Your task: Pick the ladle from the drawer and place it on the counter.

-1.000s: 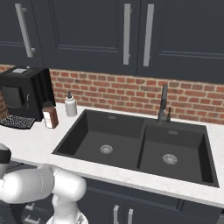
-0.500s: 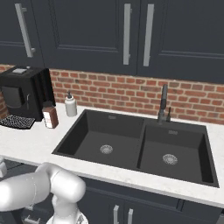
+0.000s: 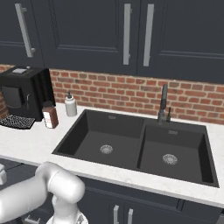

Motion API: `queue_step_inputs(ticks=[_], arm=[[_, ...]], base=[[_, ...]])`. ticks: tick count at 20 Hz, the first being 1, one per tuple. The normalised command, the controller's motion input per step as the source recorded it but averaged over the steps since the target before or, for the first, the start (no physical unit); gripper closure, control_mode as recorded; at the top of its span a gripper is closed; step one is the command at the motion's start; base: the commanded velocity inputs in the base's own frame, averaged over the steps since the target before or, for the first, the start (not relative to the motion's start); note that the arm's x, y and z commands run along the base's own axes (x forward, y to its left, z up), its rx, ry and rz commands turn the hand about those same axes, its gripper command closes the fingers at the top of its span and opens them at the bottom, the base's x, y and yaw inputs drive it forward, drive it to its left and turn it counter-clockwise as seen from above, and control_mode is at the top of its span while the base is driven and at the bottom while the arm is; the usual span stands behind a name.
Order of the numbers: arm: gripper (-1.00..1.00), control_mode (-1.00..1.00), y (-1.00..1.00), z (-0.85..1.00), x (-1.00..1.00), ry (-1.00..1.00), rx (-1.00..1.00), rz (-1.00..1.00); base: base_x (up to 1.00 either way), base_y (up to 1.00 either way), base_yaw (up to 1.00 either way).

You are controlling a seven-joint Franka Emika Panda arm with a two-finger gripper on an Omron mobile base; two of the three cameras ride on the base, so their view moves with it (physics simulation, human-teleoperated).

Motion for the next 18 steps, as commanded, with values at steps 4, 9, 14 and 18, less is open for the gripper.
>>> queue_step_inputs(ticks=[4, 9, 14, 18], arm=[[-1.0, -1.0, 0.18, -0.26, -0.32, 0.03, 0.0, 0.0], [-1.0, -1.0, 0.23, -0.2, -0.37, 0.04, 0.0, 0.0], [-1.0, -1.0, 0.27, -0.08, -0.37, 0.05, 0.0, 0.0], [-1.0, -1.0, 0.23, -0.02, -0.37, 0.04, 0.0, 0.0]], base=[[0.0, 0.0, 0.0], [0.0, 0.0, 0.0], [0.0, 0.0, 0.0], [0.0, 0.0, 0.0]])
